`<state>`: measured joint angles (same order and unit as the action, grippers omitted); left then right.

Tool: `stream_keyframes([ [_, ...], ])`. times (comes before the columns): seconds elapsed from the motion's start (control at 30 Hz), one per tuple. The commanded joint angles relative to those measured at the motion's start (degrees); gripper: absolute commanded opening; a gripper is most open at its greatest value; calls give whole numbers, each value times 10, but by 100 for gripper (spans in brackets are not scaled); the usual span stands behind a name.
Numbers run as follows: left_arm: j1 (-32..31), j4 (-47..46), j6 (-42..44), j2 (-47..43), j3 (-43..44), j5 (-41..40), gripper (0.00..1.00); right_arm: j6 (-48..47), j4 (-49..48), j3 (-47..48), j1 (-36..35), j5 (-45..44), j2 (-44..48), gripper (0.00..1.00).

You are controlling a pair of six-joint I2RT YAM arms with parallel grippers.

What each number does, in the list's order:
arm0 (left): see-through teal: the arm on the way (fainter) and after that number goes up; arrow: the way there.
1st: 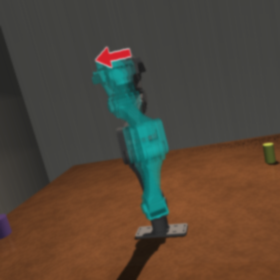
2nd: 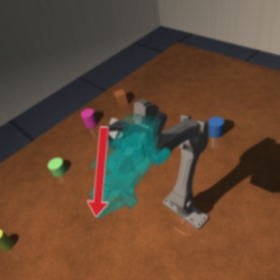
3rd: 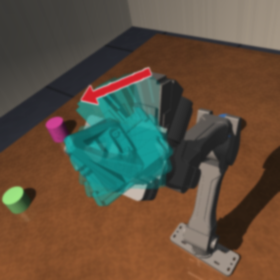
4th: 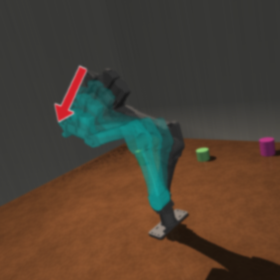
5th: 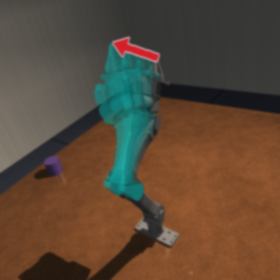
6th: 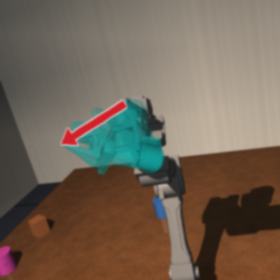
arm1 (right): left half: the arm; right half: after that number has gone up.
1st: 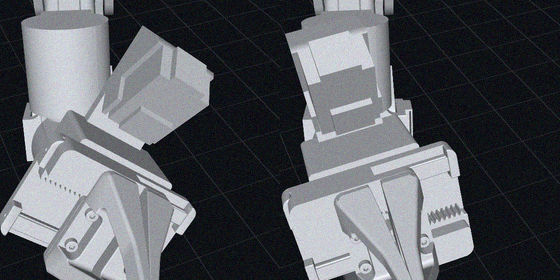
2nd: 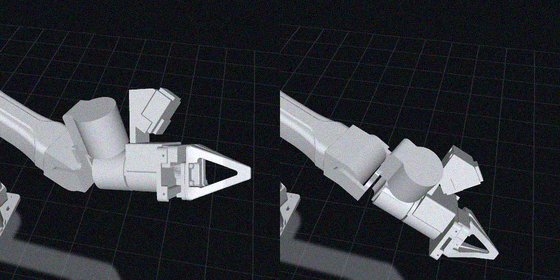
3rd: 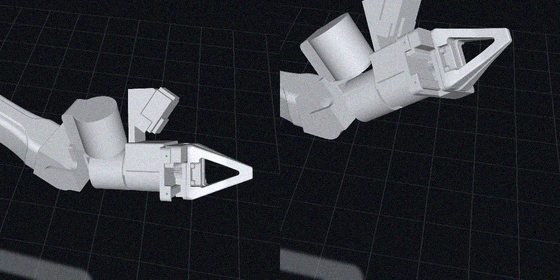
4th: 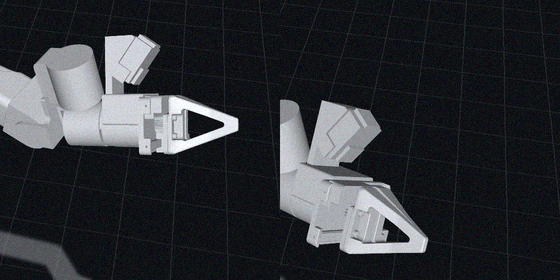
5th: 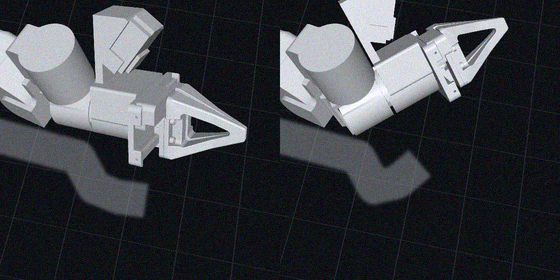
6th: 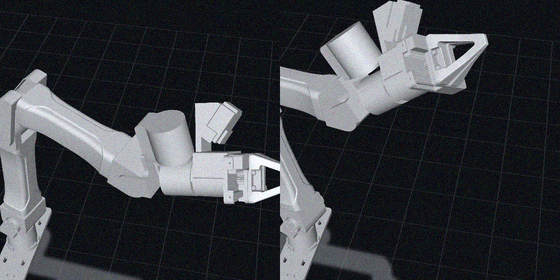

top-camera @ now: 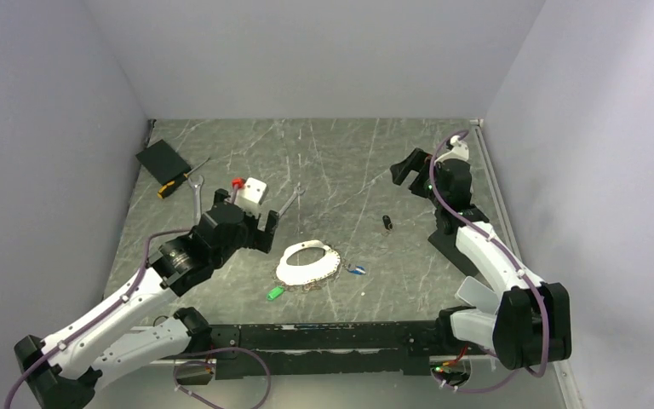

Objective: Put the keys on the keyring

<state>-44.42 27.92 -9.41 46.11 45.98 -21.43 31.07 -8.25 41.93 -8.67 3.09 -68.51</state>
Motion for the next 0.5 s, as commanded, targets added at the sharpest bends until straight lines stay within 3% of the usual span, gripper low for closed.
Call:
stream_keyframes([
  [0.0,3,8,52,28,13,1,99,-12,26,29,-11,14,6,100],
  [0.17,2,42,60,75,42,62,95,-7,127,63,-48,-54,-13,100],
  [0.47,3,39,60,82,50,105,88,-11,165,22,-79,-80,-8,98],
])
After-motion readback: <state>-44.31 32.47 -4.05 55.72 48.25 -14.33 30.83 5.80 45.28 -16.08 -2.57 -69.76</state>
